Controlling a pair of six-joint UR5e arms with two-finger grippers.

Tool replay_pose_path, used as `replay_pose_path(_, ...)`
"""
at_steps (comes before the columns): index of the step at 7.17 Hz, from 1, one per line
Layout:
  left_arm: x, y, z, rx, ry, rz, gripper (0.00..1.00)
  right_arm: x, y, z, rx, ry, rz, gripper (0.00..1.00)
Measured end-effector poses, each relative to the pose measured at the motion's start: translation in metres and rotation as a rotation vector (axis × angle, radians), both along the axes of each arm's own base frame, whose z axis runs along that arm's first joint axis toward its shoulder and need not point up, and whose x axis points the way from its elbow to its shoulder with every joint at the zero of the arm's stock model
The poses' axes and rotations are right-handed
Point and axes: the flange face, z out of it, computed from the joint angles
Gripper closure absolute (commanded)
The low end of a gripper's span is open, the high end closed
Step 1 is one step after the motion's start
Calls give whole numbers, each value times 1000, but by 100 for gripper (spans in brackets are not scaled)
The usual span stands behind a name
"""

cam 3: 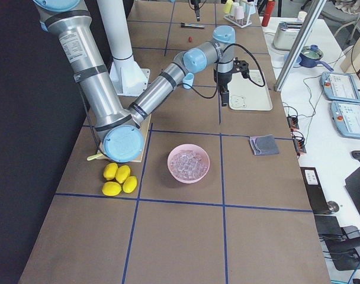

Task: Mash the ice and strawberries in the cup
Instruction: 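Withdraw the right gripper back toward the pink bowl, then lower the left gripper onto the red strawberry and grasp it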

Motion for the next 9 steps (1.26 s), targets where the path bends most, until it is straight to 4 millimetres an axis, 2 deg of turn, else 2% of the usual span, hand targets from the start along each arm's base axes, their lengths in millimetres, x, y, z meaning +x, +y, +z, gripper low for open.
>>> replay_pose_path(2,47,22,-4,8,5,-37,0,76,-20,68,9,14,-60,1)
replay_pose_path(3,69,33,-3,16,-8,-48,0,110,-25,98,12,8,-79,1)
replay_pose_path(4,84,39,2,26,-27,-53,0,135,-22,125,18,-3,-85,1)
replay_pose_path(6,100,43,20,34,-50,-49,0,159,-6,176,47,-12,-76,1)
replay_pose_path(7,104,43,30,38,-48,-47,0,163,0,191,51,-13,-70,1)
replay_pose_path(9,108,43,43,36,-53,-41,1,166,4,201,50,-14,-65,1)
